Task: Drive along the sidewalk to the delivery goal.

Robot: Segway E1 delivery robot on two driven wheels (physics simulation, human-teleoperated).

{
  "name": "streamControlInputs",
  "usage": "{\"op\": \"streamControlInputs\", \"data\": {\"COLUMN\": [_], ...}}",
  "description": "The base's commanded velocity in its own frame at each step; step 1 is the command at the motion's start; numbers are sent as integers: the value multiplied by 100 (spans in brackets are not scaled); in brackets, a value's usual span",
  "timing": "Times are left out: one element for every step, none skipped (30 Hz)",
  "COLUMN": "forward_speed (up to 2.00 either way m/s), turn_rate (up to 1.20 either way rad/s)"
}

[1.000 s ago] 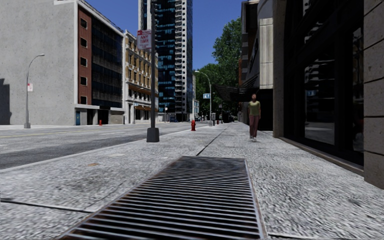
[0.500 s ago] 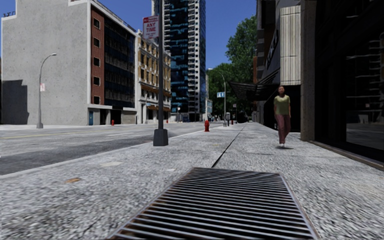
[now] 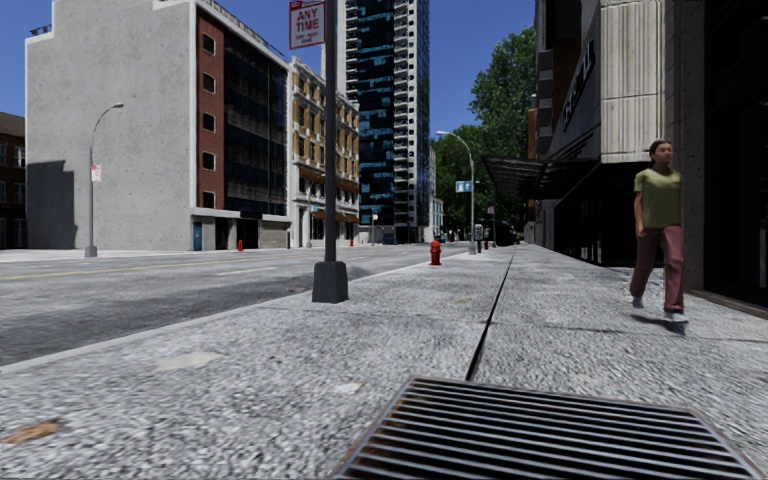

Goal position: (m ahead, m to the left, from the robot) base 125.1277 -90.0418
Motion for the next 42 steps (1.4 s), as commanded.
{"op": "streamControlInputs", "data": {"forward_speed": [198, 198, 198, 198, 198, 198, 198, 198, 198, 198, 198, 198, 198, 198, 198, 198, 198, 198, 198, 198, 198, 198, 198, 198, 198, 198, 198, 198, 198, 198, 198, 198, 198, 198, 198, 198, 198, 198, 198, 198, 198, 198], "turn_rate": [-28, -42, -48, -48, -49, -49, -49, -49, -50, -50, -50, -50, -50, -50, -50, -50, -50, -50, -50, -50, -50, -50, -50, -50, -50, -48, -48, -37, -22, -12, -12, -6, 0, 0, 0, 0, 0, 0, 0, 0, 0, 0]}}
